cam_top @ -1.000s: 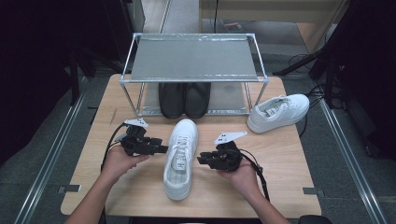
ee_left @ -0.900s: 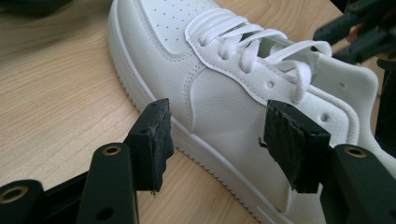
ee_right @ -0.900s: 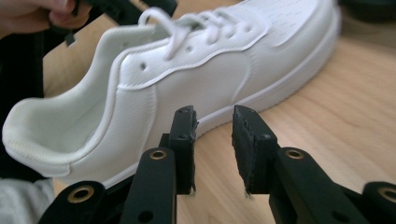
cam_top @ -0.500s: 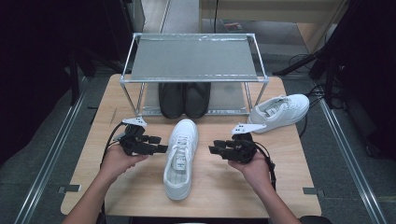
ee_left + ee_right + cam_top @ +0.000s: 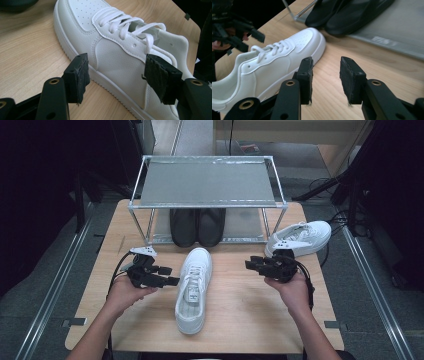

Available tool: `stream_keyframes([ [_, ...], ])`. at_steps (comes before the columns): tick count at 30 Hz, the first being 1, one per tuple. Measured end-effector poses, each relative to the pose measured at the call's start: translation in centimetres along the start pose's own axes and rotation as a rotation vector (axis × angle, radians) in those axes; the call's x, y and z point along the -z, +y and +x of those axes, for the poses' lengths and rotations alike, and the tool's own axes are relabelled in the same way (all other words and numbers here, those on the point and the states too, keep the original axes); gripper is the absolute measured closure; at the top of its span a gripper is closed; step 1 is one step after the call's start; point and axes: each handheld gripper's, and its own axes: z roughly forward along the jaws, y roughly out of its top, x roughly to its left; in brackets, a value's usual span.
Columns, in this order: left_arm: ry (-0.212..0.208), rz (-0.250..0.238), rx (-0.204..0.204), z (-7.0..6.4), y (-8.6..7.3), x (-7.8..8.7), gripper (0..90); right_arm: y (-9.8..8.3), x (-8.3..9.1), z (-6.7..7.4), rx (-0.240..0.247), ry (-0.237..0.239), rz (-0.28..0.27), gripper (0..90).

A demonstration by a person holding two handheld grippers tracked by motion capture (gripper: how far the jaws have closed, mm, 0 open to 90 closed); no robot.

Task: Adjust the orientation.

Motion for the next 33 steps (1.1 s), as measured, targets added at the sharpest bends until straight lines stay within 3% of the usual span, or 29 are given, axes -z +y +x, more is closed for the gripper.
stream_keyframes([
  [13, 0.02, 0.004, 0.001, -0.6, -1.4, 0.6, 37.1, 2.1, 2.1, -4.8, -0.046, -0.104, -0.028, 63.9],
  [24, 0.025, 0.01, 0.012, -0.9, -2.3, 0.8, 37.1, 3.6, 2.5, -8.5, -0.085, -0.178, -0.025, 63.4],
  [28, 0.031, 0.013, 0.01, -1.0, -2.5, 0.8, 37.1, 3.4, 2.6, -9.9, -0.1, -0.22, -0.018, 62.1],
  [33, 0.028, 0.013, 0.015, -1.0, -2.5, 0.7, 37.2, 2.9, 1.5, -11.1, -0.131, -0.231, 0.017, 62.2],
])
